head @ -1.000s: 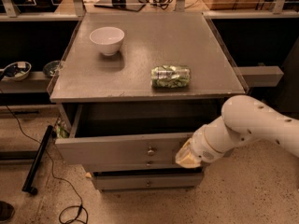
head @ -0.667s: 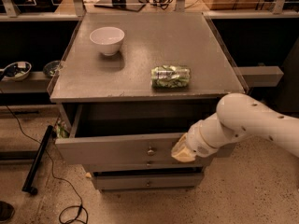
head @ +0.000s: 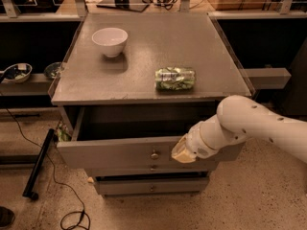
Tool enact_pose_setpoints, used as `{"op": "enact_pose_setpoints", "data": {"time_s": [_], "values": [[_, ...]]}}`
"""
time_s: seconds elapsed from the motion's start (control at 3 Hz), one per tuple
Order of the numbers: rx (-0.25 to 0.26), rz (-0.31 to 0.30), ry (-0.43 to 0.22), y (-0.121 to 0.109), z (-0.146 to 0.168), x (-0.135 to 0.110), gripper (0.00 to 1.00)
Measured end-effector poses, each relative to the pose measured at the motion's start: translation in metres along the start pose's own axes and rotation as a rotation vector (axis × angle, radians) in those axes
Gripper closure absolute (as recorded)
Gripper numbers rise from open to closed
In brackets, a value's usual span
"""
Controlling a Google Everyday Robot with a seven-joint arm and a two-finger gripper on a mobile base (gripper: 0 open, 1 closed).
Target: Close top drawer
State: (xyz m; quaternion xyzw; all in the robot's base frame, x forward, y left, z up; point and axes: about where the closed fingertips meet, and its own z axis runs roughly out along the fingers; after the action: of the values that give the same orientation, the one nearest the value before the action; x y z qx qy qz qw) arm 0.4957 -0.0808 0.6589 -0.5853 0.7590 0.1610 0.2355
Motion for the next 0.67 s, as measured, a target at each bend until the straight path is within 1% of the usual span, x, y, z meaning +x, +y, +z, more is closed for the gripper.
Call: {"op": "enact_pose_setpoints", "data": {"time_s": [0.67], "values": [[0.0,0.0,0.0,0.0,0.0,0.0,0.39]]}}
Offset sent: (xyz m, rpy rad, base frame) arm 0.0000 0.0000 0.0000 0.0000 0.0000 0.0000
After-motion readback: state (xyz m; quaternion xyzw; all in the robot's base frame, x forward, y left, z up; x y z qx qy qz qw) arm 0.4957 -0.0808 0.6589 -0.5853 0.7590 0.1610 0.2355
